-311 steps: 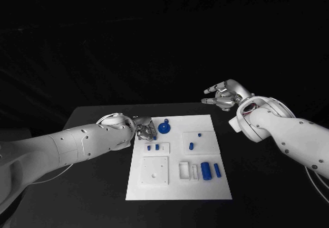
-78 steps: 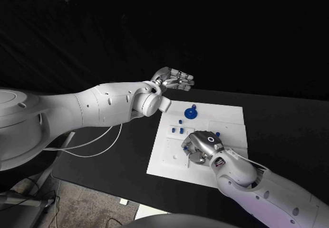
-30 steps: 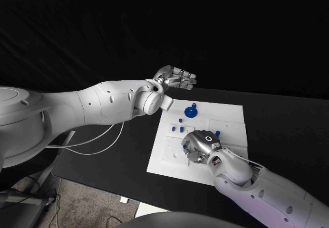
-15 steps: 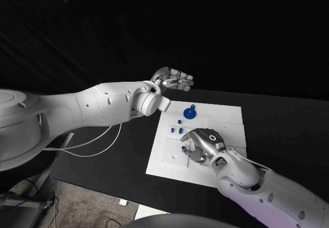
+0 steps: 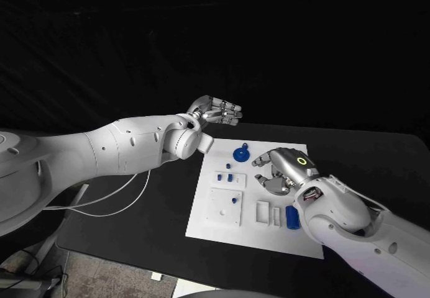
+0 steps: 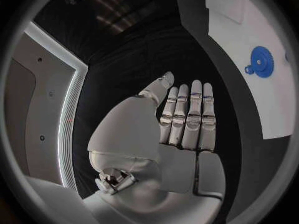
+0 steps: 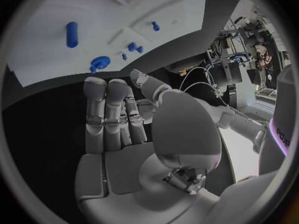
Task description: Assemble the parts on the task board
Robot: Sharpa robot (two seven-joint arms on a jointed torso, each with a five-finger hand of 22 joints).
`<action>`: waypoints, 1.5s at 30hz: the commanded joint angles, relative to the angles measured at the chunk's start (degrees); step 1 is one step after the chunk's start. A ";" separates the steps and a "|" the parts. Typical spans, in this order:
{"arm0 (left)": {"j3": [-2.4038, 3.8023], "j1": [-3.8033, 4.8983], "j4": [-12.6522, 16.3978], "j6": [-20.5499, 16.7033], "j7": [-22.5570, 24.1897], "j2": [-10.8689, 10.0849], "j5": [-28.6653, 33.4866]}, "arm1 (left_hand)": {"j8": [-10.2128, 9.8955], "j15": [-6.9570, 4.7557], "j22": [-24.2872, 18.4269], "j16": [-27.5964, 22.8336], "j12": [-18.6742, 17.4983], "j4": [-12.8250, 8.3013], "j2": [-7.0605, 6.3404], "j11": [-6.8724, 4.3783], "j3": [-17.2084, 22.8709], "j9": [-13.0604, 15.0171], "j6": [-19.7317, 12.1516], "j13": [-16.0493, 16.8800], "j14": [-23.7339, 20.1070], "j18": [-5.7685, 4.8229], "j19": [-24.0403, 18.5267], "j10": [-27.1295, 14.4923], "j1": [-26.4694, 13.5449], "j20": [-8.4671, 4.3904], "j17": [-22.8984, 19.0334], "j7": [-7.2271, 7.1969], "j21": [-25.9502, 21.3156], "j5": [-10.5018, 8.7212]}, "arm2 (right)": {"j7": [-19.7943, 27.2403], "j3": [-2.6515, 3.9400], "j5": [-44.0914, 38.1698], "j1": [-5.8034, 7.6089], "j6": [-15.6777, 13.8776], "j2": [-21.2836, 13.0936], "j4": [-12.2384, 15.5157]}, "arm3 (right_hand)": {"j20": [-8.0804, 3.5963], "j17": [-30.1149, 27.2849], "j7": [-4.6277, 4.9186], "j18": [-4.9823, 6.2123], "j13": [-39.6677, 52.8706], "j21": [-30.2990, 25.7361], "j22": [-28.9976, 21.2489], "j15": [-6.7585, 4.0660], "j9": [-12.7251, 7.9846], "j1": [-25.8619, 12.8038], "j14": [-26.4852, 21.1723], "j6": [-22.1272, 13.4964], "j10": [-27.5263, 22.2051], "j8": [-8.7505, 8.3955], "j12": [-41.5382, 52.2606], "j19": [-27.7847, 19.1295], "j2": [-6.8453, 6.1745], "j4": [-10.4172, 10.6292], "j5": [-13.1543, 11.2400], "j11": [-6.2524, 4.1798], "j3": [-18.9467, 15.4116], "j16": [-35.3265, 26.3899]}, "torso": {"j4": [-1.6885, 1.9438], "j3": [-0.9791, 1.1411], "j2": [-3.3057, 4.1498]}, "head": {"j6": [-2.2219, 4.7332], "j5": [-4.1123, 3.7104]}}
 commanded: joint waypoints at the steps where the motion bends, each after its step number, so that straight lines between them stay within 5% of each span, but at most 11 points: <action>1: 0.04 0.12 0.22 0.55 0.39 -0.09 -0.14 | -0.02 0.06 -0.05 -0.18 -0.10 0.26 -0.11 0.06 0.04 0.01 -0.06 0.00 -0.37 -0.64 0.14 -0.29 0.51 0.32 -0.04 0.06 0.28 -0.14 | -0.60 0.56 0.83 0.77 5.41 -1.01 -0.68 | -0.34 -0.13 0.00 -0.71 0.04 0.38 1.82 -0.09 -0.03 -0.58 0.01 -0.01 0.22 -0.30 -0.10 2.76 -0.31 -0.10 0.14 -0.06 0.04 0.38 | -0.31 -0.05 -0.11 | 0.37 -0.30; 9: 0.03 0.12 0.29 0.60 0.36 -0.12 -0.19 | -0.02 0.06 -0.05 -0.18 -0.10 0.26 -0.11 0.06 0.04 0.01 -0.06 0.00 -0.37 -0.64 0.14 -0.29 0.51 0.32 -0.04 0.06 0.28 -0.14 | -0.46 1.22 0.82 2.50 10.48 -1.70 -5.09 | -0.05 -0.71 -0.42 -0.75 0.03 -0.89 1.52 0.19 -0.07 0.16 -0.04 -0.67 -2.68 -0.32 -0.08 2.67 0.05 0.31 -1.41 0.35 -4.47 0.45 | -0.27 -0.01 -0.08 | 0.41 -0.35; 15: 0.02 0.12 0.29 0.63 0.34 -0.10 -0.22 | -0.02 0.06 -0.05 -0.18 -0.10 0.26 -0.11 0.06 0.04 0.01 -0.06 0.00 -0.37 -0.64 0.14 -0.29 0.51 0.32 -0.04 0.06 0.28 -0.14 | -0.38 0.42 0.92 2.87 13.99 -1.10 -7.02 | 0.88 -1.28 -1.10 0.14 0.05 -2.29 0.85 1.10 -0.09 1.84 -0.38 -1.99 -6.06 -0.32 -0.02 2.73 0.70 2.13 -2.32 1.31 -11.43 0.85 | -0.22 0.08 -0.02 | 0.21 -0.21; 27: 0.02 0.12 0.24 0.71 0.31 -0.03 -0.23 | -0.02 0.06 -0.05 -0.18 -0.10 0.26 -0.11 0.06 0.04 0.01 -0.06 0.00 -0.37 -0.64 0.14 -0.29 0.51 0.32 -0.04 0.06 0.28 -0.14 | -0.29 -1.08 0.83 2.96 17.76 0.04 -9.35 | 0.80 -1.54 -1.04 -0.06 0.03 -2.66 0.58 0.97 -0.10 1.85 -0.40 -2.03 -4.61 -0.33 -0.05 2.71 1.19 2.33 -2.03 1.03 -11.89 0.94 | -0.24 -0.04 -0.04 | -0.11 0.01; 32: 0.02 0.12 0.19 0.76 0.28 0.02 -0.24 | -0.01 0.06 -0.28 -0.18 -0.10 0.42 -0.14 0.06 0.02 0.02 -0.01 0.00 -0.36 -0.65 0.15 -0.28 0.58 0.32 -0.04 0.06 0.37 -0.12 | -0.25 -1.83 0.87 2.96 18.15 0.46 -9.77 | 0.49 -1.71 -0.80 -0.34 0.01 -2.70 0.45 0.66 -0.10 1.09 -0.31 -1.71 -2.61 -0.34 -0.11 2.72 1.87 0.97 -2.28 0.60 -9.35 0.84 | -0.23 -0.04 -0.07 | -0.21 0.10; 39: 0.02 0.12 0.15 0.82 0.27 0.09 -0.24 | -0.01 0.06 -0.28 -0.18 -0.10 0.42 -0.14 0.06 0.02 0.02 -0.01 0.00 -0.36 -0.65 0.15 -0.28 0.58 0.32 -0.04 0.06 0.37 -0.12 | -0.02 -2.27 0.85 2.97 16.20 0.99 -10.12 | -0.32 -1.50 -0.44 -1.02 0.03 -1.94 0.80 -0.10 -0.05 -0.99 -0.21 -0.71 1.36 -0.29 -0.09 2.75 2.18 -0.09 -3.56 -0.43 0.28 0.84 | -0.24 -0.09 -0.09 | -0.30 0.13; 45: 0.02 0.12 0.12 0.85 0.27 0.13 -0.24 | -0.01 0.06 -0.28 -0.18 -0.10 0.42 -0.14 0.06 0.02 0.02 -0.01 0.00 -0.36 -0.65 0.15 -0.28 0.58 0.32 -0.04 0.06 0.37 -0.12 | 0.15 -2.34 0.77 2.96 14.31 1.14 -10.05 | -0.74 -1.31 -0.29 -1.39 0.06 -1.42 1.15 -0.46 -0.02 -1.02 -0.12 -0.13 3.27 -0.26 -0.08 2.74 2.58 -0.27 -3.63 -0.97 2.62 0.82 | -0.28 -0.10 -0.10 | -0.34 0.12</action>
